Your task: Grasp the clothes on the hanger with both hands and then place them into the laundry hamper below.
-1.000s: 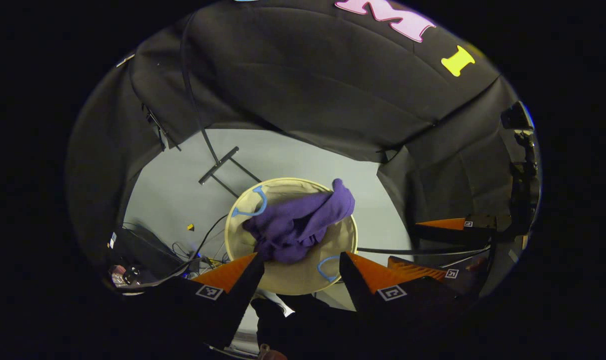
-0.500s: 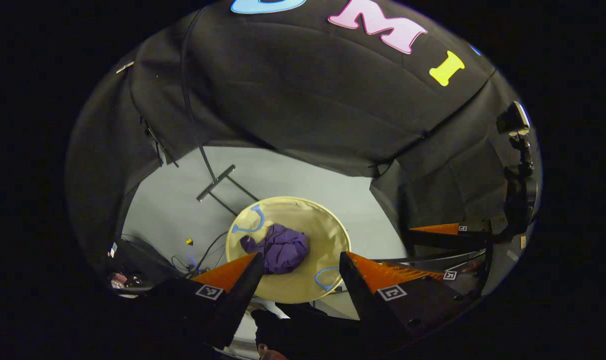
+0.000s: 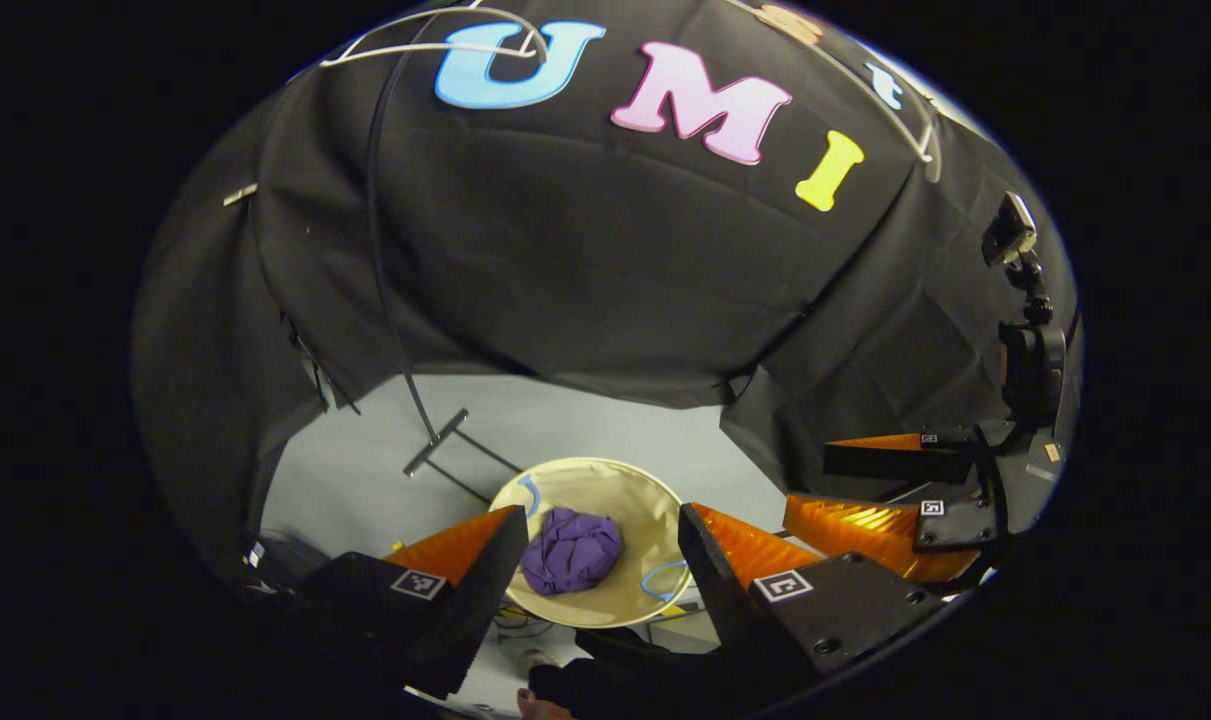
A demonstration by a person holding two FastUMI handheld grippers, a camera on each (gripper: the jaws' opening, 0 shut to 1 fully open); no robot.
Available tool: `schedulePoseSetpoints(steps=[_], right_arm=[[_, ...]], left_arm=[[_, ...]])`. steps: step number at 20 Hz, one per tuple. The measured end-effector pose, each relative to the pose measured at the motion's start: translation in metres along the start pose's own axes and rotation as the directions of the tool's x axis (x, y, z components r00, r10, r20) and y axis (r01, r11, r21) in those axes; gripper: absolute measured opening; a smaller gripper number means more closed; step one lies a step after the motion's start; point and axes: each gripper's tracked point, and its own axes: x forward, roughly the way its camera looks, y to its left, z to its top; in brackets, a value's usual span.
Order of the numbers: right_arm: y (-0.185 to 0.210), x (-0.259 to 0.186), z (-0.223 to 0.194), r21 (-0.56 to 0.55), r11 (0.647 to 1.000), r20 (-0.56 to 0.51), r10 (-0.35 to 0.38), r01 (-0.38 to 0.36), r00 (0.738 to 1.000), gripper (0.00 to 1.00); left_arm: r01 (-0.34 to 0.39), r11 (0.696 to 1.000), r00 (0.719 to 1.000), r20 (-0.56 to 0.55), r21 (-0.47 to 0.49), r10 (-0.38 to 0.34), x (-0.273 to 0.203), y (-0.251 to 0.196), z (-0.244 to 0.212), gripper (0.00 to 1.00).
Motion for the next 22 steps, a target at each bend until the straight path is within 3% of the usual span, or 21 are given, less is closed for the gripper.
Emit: schedulePoseSetpoints(steps=[4, 8, 9, 12, 15, 18, 20, 22], right_arm=[[0.027, -0.046, 0.057, 0.025, 1.000, 0.174, -0.017, 0.012, 0.985, 0.99], [0.050, -0.098, 0.106, 0.047, 0.999, 0.370, -0.031, 0.014, 0.928, 0.99], [0.053, -0.112, 0.113, 0.048, 0.999, 0.417, -0.034, 0.015, 0.909, 0.99], [0.069, -0.154, 0.143, 0.051, 0.999, 0.547, -0.044, 0.019, 0.836, 0.98], [0.093, -0.201, 0.170, 0.049, 0.999, 0.672, -0.048, 0.021, 0.739, 0.98], [0.092, -0.241, 0.177, 0.088, 0.993, 0.763, -0.120, 0.081, 0.636, 0.98], [0.097, -0.255, 0.170, 0.099, 0.990, 0.784, -0.142, 0.104, 0.605, 1.00], [0.105, -0.267, 0.169, 0.101, 0.986, 0.798, -0.158, 0.131, 0.581, 0.98]], left_arm=[[0.028, 0.996, 0.985, 0.165, 0.089, -0.043, -0.059, -0.010, 0.046, 0.95], [0.080, 0.976, 0.931, 0.336, 0.202, -0.145, -0.139, -0.037, 0.078, 0.95], [0.092, 0.969, 0.911, 0.373, 0.229, -0.175, -0.157, -0.045, 0.086, 0.99], [0.128, 0.947, 0.843, 0.471, 0.294, -0.260, -0.202, -0.068, 0.106, 0.95], [0.081, 0.940, 0.768, 0.581, 0.330, -0.270, -0.248, -0.071, 0.124, 0.92], [0.055, 0.926, 0.707, 0.640, 0.374, -0.301, -0.276, -0.079, 0.127, 0.92], [0.056, 0.931, 0.676, 0.673, 0.360, -0.301, -0.295, -0.074, 0.127, 0.95], [0.037, 0.938, 0.623, 0.726, 0.345, -0.291, -0.322, -0.071, 0.131, 0.92]])
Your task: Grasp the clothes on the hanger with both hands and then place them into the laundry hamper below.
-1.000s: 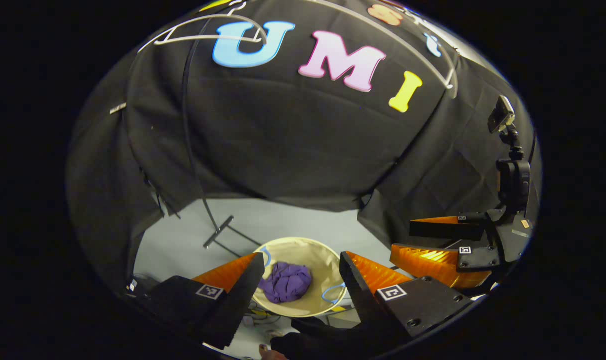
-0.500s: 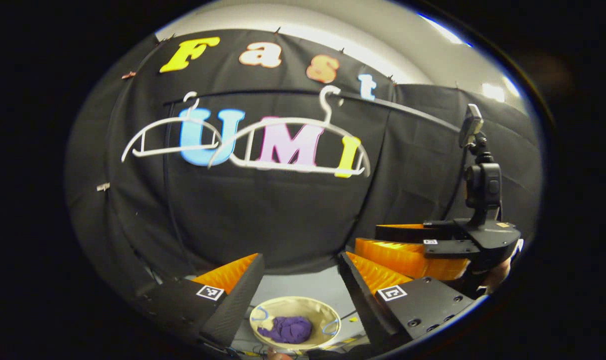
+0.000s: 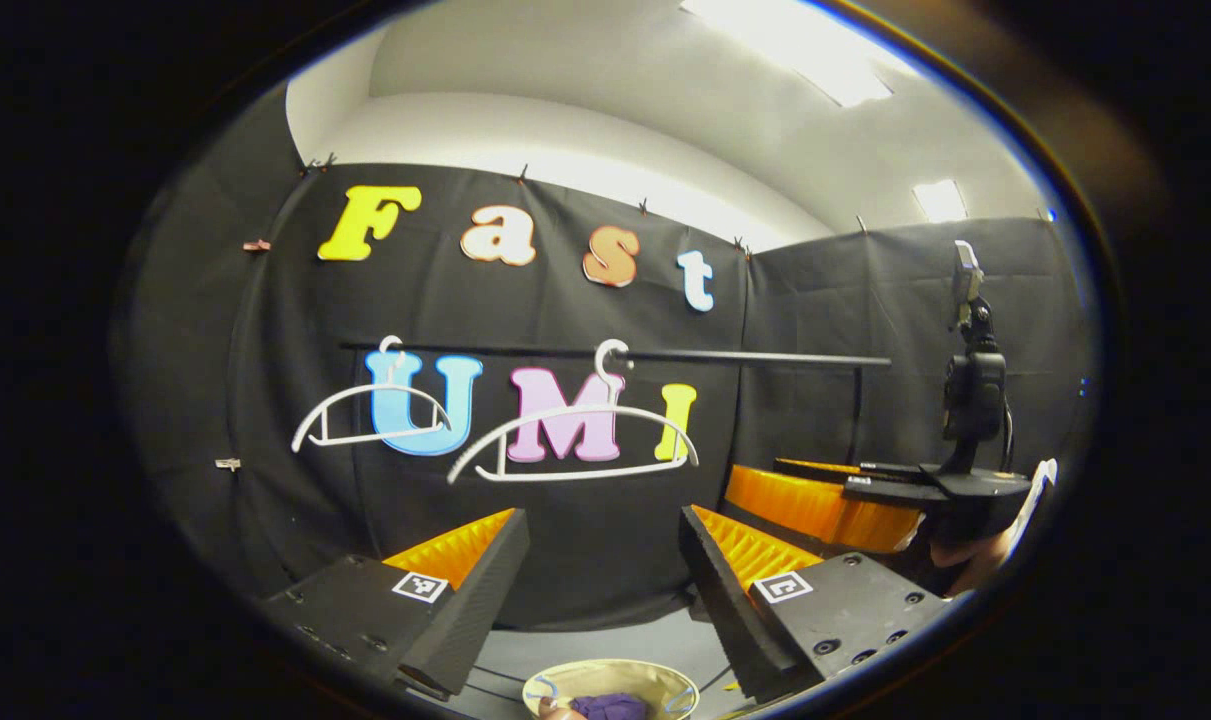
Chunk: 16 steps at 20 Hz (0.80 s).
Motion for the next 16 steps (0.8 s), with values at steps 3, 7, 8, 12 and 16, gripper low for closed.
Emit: schedulePoseSetpoints(steps=[3, 7, 8, 12, 16], right_arm=[[0.009, -0.017, 0.010, -0.014, 1.000, 0.033, -0.002, 0.003, 0.999, 0.98], [0.017, -0.036, 0.036, -0.047, 0.999, 0.111, -0.008, 0.013, 0.994, 1.00], [0.017, -0.039, 0.042, -0.050, 0.999, 0.130, -0.011, 0.017, 0.991, 1.00], [0.022, -0.043, 0.050, -0.050, 0.999, 0.161, -0.005, 0.013, 0.987, 0.97], [0.025, -0.042, 0.051, -0.047, 0.999, 0.161, 0.016, -0.009, 0.987, 0.98]], left_arm=[[0.003, 1.000, 0.997, 0.076, 0.027, -0.005, -0.018, -0.005, 0.021, 0.95], [-0.023, 0.999, 0.992, 0.124, 0.036, 0.018, -0.032, 0.000, 0.035, 0.95], [-0.027, 0.999, 0.990, 0.137, 0.033, 0.022, -0.036, 0.001, 0.038, 0.95], [-0.028, 0.999, 0.983, 0.181, 0.031, 0.022, -0.039, 0.001, 0.050, 0.95], [-0.048, 0.998, 0.982, 0.184, 0.039, 0.040, -0.037, 0.004, 0.047, 0.97]])
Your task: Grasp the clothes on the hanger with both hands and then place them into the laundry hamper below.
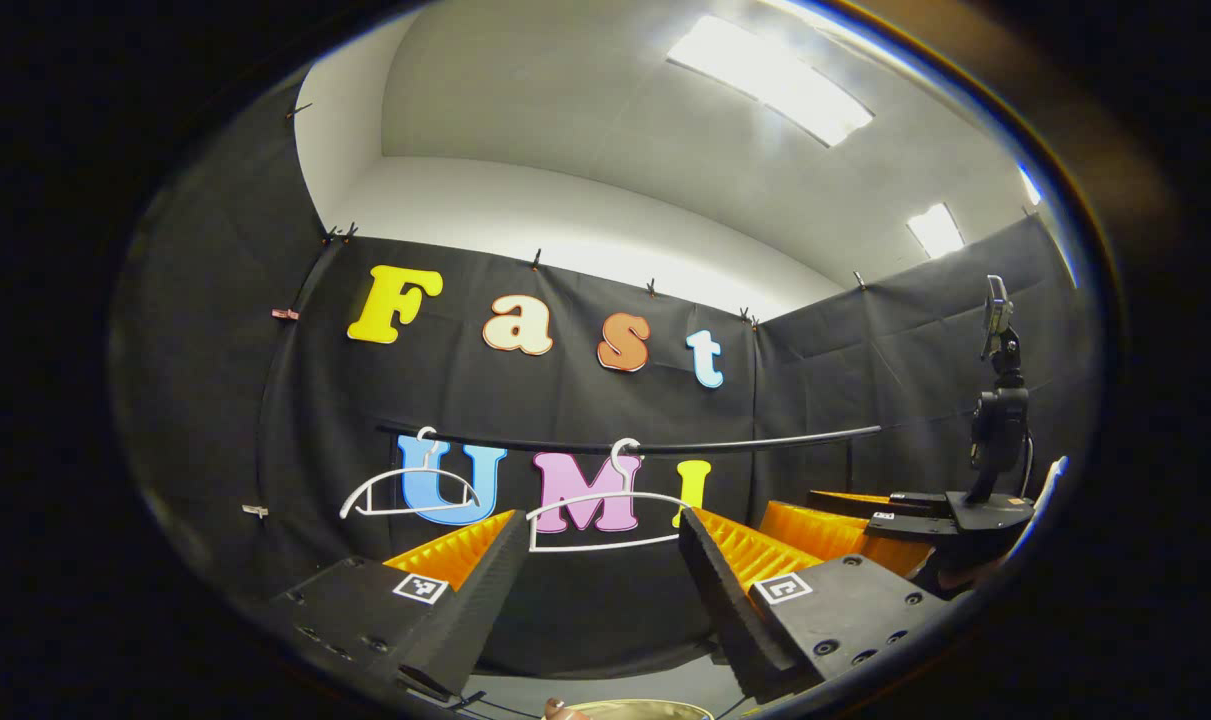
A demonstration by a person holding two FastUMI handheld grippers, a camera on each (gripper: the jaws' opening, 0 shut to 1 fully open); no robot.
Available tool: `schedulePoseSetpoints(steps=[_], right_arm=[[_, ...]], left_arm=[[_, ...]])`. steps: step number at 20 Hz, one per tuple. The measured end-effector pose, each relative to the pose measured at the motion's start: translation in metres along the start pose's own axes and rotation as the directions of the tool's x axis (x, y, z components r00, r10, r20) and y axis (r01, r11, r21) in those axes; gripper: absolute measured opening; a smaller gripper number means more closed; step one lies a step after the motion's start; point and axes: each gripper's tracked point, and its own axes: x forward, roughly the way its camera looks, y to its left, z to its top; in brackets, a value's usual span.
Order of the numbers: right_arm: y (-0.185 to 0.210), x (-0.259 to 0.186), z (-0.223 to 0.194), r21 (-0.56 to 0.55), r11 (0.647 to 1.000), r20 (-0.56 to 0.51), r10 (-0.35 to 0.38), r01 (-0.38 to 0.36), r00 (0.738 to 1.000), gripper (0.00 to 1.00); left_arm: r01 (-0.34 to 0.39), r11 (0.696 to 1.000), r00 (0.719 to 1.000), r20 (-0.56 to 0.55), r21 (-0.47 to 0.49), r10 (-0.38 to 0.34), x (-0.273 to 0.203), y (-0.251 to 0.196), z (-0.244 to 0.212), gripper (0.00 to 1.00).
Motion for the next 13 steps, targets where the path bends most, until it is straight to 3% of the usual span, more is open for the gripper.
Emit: schedulePoseSetpoints(steps=[1, 2, 13], right_arm=[[0.001, 0.001, -0.001, -0.002, 1.000, 0.000, 0.006, -0.006, 1.000, 0.98], [0.002, 0.002, -0.002, -0.004, 1.000, -0.001, 0.014, -0.014, 1.000, 0.98], [0.023, 0.033, -0.026, -0.040, 0.993, -0.042, 0.107, -0.109, 0.993, 0.97]], left_arm=[[-0.004, 1.000, 1.000, -0.006, 0.000, 0.004, 0.001, 0.001, -0.003, 0.98], [-0.006, 1.000, 1.000, -0.012, -0.004, 0.006, 0.001, 0.001, -0.005, 0.92], [-0.064, 0.998, 0.995, -0.072, -0.014, 0.063, 0.004, 0.008, -0.021, 0.95]])
